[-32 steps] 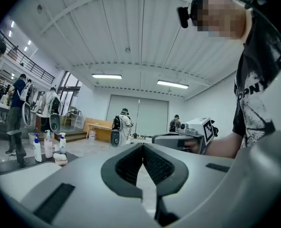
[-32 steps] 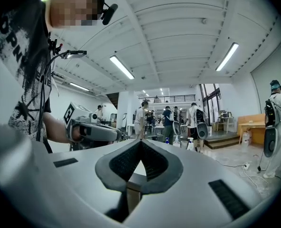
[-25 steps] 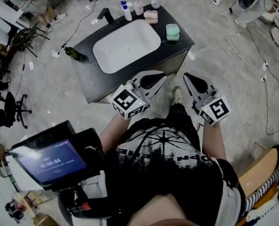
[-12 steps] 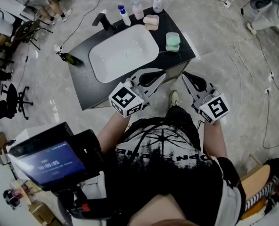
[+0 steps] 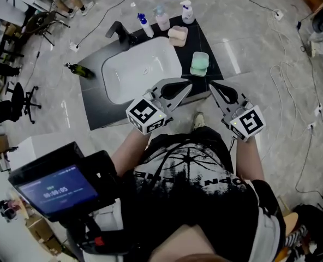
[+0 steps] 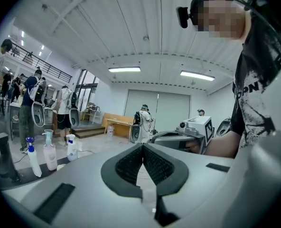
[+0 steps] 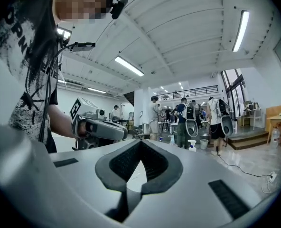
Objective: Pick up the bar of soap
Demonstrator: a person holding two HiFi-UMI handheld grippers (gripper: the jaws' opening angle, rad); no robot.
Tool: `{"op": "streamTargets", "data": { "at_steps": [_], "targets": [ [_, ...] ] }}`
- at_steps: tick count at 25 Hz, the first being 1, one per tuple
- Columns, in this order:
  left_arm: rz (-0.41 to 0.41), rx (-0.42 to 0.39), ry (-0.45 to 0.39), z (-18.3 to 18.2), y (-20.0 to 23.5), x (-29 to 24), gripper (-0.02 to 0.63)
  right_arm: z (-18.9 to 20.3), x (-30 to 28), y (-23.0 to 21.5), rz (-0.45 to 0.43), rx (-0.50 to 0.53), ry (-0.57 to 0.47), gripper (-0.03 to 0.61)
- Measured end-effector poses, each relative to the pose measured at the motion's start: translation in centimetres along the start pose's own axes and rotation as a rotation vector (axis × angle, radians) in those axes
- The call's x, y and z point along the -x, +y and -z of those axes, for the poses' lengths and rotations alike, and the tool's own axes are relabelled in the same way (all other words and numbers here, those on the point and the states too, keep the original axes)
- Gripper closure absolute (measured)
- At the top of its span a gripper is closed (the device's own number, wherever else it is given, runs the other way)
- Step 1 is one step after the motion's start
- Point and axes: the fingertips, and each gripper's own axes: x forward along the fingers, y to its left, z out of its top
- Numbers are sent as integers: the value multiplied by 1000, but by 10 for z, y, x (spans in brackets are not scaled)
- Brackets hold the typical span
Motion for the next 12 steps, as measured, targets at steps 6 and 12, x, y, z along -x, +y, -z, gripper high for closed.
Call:
{"op": "streamTargets", "data": {
  "at_steps": [6,12],
  "targets": [
    [-62,-9,1,-8,26,-34,603,4,-11,-44,-52,15,13,566],
    [-130,-3,-4,-11,45,-55,603,-3,-23,-72,-118,37,-34,566]
  ]
}}
